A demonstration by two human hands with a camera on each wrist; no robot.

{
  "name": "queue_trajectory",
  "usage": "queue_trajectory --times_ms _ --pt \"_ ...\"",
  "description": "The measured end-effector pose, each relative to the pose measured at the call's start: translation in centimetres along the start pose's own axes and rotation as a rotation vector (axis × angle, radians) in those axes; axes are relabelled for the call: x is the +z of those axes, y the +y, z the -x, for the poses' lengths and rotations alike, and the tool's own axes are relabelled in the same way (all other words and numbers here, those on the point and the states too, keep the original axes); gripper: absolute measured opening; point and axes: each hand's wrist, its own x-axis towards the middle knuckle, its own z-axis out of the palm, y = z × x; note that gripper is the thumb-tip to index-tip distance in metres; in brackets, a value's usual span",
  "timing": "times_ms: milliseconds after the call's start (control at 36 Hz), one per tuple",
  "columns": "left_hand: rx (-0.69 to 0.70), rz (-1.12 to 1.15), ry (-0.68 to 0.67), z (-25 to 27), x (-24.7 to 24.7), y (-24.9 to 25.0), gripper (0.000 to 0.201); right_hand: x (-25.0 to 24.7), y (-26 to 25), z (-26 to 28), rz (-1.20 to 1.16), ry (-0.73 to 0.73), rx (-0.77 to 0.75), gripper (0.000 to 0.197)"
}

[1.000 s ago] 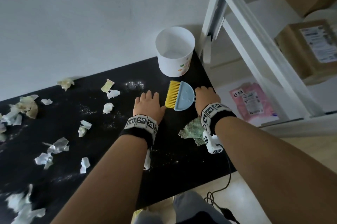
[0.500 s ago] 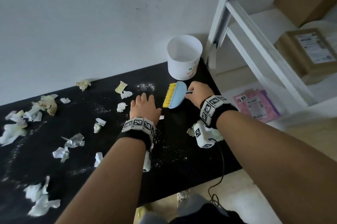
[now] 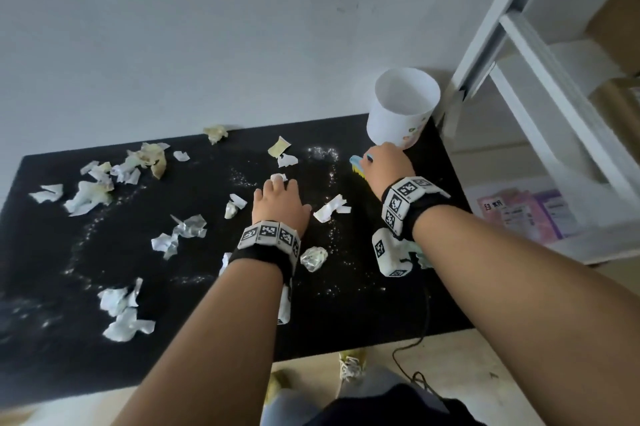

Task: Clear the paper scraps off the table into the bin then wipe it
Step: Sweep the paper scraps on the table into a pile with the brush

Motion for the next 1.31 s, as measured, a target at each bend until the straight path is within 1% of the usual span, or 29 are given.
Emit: queue_trajectory --times_ms 111,250,361,417,472,556,639,694,750,806,889,972,1056,1167,1222,1306 --pt "-0.012 0.012 -0.002 1.0 0.6 -1.4 0.051 1.4 -0.5 0.7 0.096 -0.006 0.003 0.034" --pt "0.008 0.013 -0.034 2.5 1.3 -3.0 0.056 3.0 -1.3 2.7 0.082 -0.037 0.045 0.035" --pt "0.023 0.005 -0.039 3.4 1.5 -4.6 0.058 3.5 -3.7 4.5 0.022 -0.151 0.068 0.034" --pt "0.032 0.005 -0.042 3.8 1.5 -5.4 0.058 3.9 -5.0 5.5 -0.031 -0.186 0.085 0.037" --pt "0.045 0.000 -0.039 4.3 1.4 -6.2 0.058 4.3 -6.1 6.8 -0.032 -0.159 0.037 0.041" --pt "0.070 -0.005 -0.026 5.1 1.2 -7.2 0.057 4.5 -7.2 8.7 -0.007 -0.123 -0.055 0.031" --pt "0.093 -0.014 -0.015 5.7 0.9 -8.0 0.055 4.3 -7.7 9.8 -0.088 -0.081 -0.068 0.029" --pt "0.106 -0.015 -0.014 6.2 0.8 -8.5 0.055 3.9 -7.7 10.4 -0.070 0.001 -0.033 0.032" --pt "0.121 -0.015 -0.016 6.7 0.7 -8.7 0.055 3.4 -7.3 11.2 0.026 0.072 0.046 0.032" --pt "0.136 -0.017 -0.014 7.2 0.6 -8.9 0.054 3.1 -6.5 12.0 0.110 0.093 0.144 0.031" --pt "0.157 -0.020 -0.006 7.8 0.8 -9.2 0.054 3.4 -5.0 12.9 0.136 0.003 0.303 0.034" --pt "0.169 -0.023 -0.010 8.5 1.1 -9.7 0.055 4.4 -4.4 13.8 0.107 -0.101 0.384 0.040" --pt "0.176 -0.033 -0.018 9.0 1.4 -10.6 0.056 5.4 -5.3 14.9 0.075 -0.107 0.395 0.036" --pt "0.184 -0.055 -0.011 9.7 1.8 -12.0 0.057 6.5 -8.1 15.3 0.014 -0.096 0.367 0.034" --pt "0.188 -0.062 -0.013 10.0 1.9 -12.7 0.058 7.1 -9.5 15.4 -0.024 -0.063 0.346 0.032" --pt "0.186 -0.065 -0.006 10.3 2.0 -13.6 0.058 7.5 -11.4 15.4 -0.082 -0.034 0.298 0.041"
